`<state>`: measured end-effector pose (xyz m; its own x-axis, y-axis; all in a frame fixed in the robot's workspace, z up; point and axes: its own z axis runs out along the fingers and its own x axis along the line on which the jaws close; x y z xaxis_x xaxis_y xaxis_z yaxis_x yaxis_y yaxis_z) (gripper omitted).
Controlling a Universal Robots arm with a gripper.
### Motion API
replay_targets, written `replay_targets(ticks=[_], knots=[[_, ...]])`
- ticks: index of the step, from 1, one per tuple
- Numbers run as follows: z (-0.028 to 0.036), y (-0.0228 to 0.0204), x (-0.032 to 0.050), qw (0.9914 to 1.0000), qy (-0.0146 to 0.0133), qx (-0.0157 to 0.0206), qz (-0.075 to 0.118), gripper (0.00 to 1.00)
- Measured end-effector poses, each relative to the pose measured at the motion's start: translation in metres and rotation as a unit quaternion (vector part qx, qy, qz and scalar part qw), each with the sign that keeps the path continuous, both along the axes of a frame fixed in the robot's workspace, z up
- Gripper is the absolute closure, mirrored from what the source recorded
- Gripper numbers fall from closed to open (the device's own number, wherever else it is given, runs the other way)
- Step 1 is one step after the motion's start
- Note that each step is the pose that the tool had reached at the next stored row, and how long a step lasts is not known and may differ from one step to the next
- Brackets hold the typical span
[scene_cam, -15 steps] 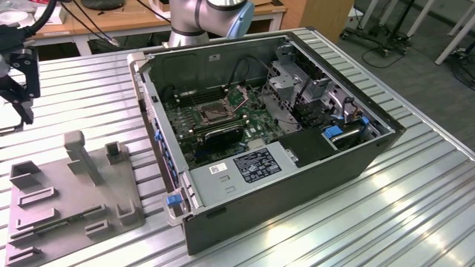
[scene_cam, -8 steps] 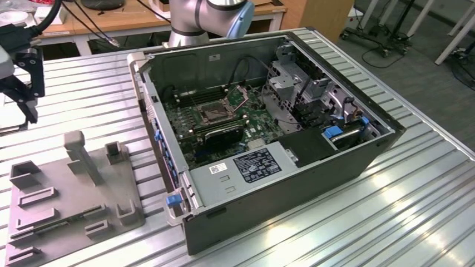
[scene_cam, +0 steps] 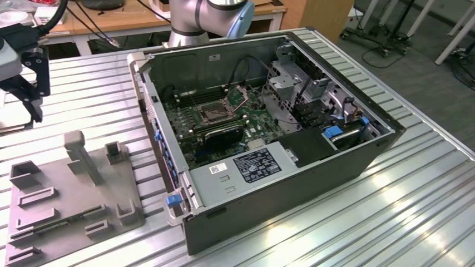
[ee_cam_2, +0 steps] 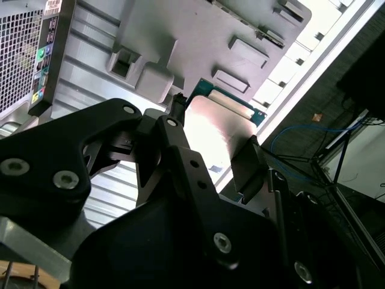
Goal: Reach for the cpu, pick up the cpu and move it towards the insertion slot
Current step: 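Pick up the cpu and move it towards the insertion slot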
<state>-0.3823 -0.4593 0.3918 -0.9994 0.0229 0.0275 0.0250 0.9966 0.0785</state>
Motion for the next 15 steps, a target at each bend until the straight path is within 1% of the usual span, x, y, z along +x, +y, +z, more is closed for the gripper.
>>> replay_targets(ticks=[15], knots=[[0.0000, 0.0000, 0.0096, 1.00000, 0.0001, 0.0000, 0.000, 0.46]])
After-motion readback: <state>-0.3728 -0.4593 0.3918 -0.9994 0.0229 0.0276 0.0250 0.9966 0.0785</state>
